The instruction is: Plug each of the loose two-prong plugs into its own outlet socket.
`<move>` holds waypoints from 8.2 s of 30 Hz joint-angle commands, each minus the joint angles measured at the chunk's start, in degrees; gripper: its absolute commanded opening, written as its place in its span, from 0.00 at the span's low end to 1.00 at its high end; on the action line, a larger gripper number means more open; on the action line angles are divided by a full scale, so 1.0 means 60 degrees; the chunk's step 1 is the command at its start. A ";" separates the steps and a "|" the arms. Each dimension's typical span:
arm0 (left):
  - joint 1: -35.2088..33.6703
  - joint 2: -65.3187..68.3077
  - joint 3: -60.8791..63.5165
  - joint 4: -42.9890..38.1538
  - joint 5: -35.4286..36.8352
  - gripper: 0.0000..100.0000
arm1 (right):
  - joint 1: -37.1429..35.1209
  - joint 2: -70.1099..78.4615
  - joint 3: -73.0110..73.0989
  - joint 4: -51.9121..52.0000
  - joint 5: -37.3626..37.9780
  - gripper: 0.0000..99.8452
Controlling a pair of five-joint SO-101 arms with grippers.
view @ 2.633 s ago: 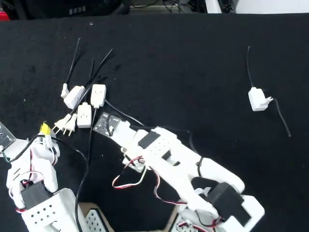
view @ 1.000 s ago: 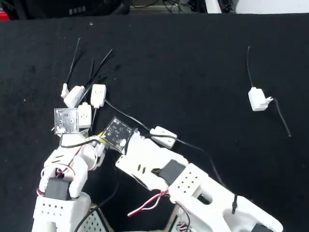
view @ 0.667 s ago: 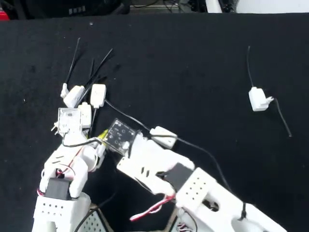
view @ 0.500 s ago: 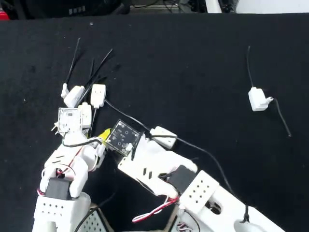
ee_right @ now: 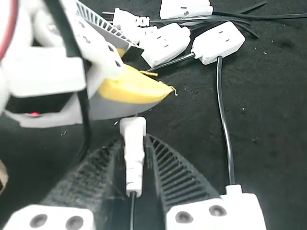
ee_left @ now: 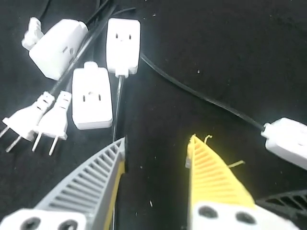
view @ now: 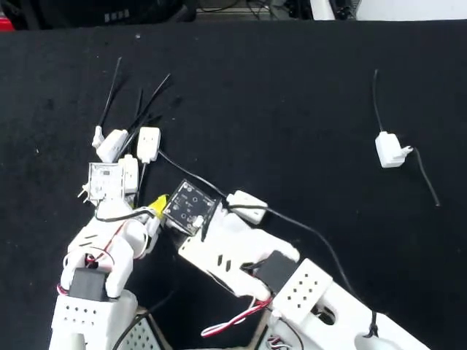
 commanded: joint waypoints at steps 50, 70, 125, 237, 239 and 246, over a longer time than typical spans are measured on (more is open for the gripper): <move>0.0696 1.8242 -1.1421 -0.2652 0.0029 0.21 | 0.5070 0.5912 -0.4344 0.3165 0.0000 0.01; 0.0652 1.5311 -0.7890 -0.0821 -0.0059 0.21 | 0.5128 0.5839 -0.5604 0.5612 0.0410 0.01; -0.0315 1.2996 -0.5311 -0.2344 0.0293 0.21 | 0.6813 1.3253 -1.3546 1.0549 -0.0293 0.01; -0.3978 1.3011 -0.6352 -0.0952 0.1289 0.21 | 0.4908 1.2989 -0.9106 0.5245 1.1575 0.25; -0.3978 1.3011 -0.6352 -0.0952 0.1289 0.21 | 0.5172 1.3223 -0.9311 0.5201 1.1531 0.22; -0.3978 1.3026 -0.6337 -0.1084 0.1304 0.21 | 0.6418 1.2549 -1.0484 0.6037 0.8542 0.01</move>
